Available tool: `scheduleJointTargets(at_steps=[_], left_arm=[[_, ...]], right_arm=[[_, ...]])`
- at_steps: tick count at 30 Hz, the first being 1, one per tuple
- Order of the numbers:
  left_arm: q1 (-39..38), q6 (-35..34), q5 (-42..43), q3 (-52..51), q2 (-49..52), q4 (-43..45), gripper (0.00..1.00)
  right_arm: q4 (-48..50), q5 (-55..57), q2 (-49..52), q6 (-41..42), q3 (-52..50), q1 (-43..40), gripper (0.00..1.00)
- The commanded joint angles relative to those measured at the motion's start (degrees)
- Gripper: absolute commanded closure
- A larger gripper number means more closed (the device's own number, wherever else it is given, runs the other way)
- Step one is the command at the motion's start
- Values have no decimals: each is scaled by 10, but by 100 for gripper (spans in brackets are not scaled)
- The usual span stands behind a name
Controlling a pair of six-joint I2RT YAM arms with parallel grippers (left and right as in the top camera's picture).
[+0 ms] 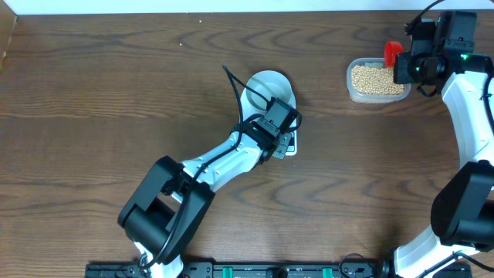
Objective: Scoop item into bowl and weigh 50g on scale
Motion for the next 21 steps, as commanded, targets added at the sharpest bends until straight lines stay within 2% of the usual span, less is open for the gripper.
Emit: scheduleJointTargets(at_steps=[1, 8, 14, 21], left_arm=[[2, 6, 3, -11, 26, 5, 92], [3, 8, 8, -11, 30, 5, 93], [7, 34, 6, -7, -15, 5, 93], [7, 34, 6, -7, -28, 5, 93]], right_arm=[[0, 2, -10, -9, 9, -4, 99], [0, 3, -10, -9, 9, -4, 99], [0, 3, -10, -9, 9, -4, 99], [0, 3, -10, -9, 9, -4, 99]])
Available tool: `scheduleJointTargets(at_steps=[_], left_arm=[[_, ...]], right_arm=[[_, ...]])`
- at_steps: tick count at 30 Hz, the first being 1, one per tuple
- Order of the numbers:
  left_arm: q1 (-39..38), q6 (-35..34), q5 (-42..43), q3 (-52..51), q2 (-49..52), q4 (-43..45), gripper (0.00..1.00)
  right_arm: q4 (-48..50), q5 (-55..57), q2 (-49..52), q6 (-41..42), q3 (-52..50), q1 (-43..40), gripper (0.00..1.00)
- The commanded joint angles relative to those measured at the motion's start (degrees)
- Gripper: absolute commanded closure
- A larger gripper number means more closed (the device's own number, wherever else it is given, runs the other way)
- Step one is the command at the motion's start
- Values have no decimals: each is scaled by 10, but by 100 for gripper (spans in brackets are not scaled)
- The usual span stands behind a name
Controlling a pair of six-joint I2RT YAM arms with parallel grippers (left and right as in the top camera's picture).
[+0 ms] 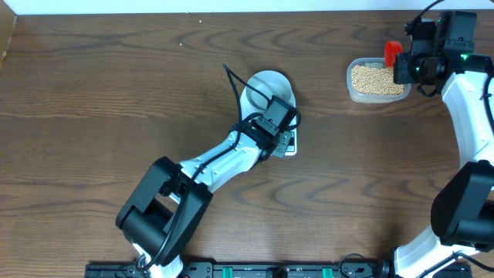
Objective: Scoop item into bowl and weigh 50g on scale
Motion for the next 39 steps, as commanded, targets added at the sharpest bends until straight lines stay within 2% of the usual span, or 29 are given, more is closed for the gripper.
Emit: scheduleJointTargets(at_steps=[1, 11, 39], left_arm=[[3, 13, 3, -7, -18, -1, 93], [3, 12, 3, -8, -18, -21, 93], [3, 12, 8, -26, 7, -4, 93]], right_arm=[[0, 3, -10, -9, 9, -4, 99], [0, 3, -10, -9, 9, -4, 99], [0, 3, -10, -9, 9, -4, 99]])
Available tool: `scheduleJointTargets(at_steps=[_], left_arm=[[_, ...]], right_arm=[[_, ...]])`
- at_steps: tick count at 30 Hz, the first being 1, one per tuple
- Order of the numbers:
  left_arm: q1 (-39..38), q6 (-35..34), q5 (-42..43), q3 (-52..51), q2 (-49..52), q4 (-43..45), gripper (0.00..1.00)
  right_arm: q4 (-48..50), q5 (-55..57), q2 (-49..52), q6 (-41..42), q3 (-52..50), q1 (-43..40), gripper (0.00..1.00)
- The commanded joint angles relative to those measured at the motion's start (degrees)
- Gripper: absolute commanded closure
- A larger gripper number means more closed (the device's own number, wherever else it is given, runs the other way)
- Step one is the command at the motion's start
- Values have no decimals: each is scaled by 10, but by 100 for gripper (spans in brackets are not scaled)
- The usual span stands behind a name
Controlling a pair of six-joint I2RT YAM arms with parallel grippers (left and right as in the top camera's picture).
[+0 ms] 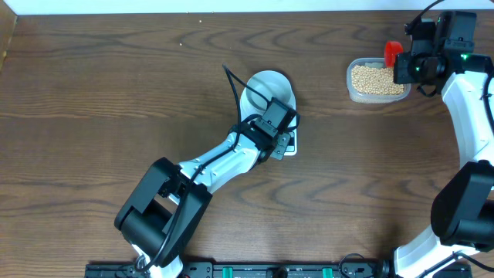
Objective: Scoop item into bowl and weigh 50g on scale
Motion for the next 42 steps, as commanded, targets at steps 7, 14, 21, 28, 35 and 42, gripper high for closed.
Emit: scheduleJointTargets(at_steps=[7, 14, 21, 28, 35, 42], left_arm=[[3, 5, 5, -18, 10, 23, 93], [3, 5, 5, -18, 10, 27, 92], [3, 5, 5, -27, 10, 25, 93], [3, 5, 6, -27, 18, 25, 92], [3, 1, 33, -27, 49, 27, 93], [2, 1, 35, -27, 59, 27, 93]], right_arm=[[0, 3, -10, -9, 9, -4, 99], [0, 3, -10, -9, 9, -4, 99], [0, 3, -10, -9, 9, -4, 99], [0, 2, -10, -9, 9, -4, 99], [-1, 3, -10, -9, 9, -4, 99], [0, 3, -10, -9, 9, -4, 99]])
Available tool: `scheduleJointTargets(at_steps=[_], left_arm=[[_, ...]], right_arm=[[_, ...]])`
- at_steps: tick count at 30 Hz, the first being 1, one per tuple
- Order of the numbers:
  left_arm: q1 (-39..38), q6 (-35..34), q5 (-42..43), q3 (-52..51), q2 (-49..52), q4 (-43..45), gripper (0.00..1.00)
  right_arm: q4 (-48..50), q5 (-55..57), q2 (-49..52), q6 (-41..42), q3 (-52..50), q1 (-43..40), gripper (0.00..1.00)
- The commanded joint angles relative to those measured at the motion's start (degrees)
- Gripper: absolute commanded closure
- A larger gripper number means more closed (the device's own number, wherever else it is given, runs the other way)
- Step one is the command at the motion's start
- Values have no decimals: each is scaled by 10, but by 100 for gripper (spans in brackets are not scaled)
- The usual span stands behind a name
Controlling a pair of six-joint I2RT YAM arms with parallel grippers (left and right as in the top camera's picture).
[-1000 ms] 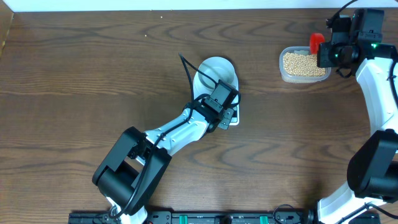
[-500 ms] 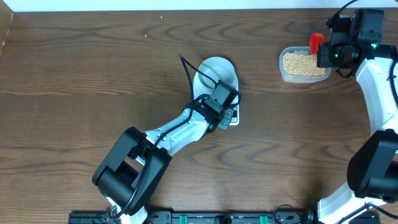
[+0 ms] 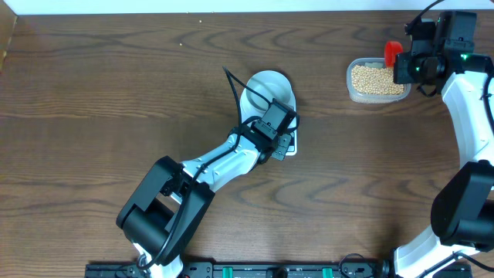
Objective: Scoop item into bowl and weigh 50g on scale
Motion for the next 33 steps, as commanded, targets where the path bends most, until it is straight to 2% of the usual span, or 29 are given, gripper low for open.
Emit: scheduleJointTargets(at_steps=[1, 9, 18, 28, 33], left_arm=[[2, 2, 17, -17, 49, -9, 93], [3, 4, 13, -4, 35, -21, 93], [21, 4, 8, 7, -38, -20, 93], [40, 10, -155, 13, -185, 25, 93], [71, 10, -167, 13, -195, 14, 92]], right_arm=[[0, 2, -10, -9, 9, -4, 99], [0, 2, -10, -9, 9, -4, 99], [0, 2, -10, -9, 9, -4, 99], [13, 2, -10, -9, 9, -4, 99], [15, 2, -10, -9, 9, -4, 99]])
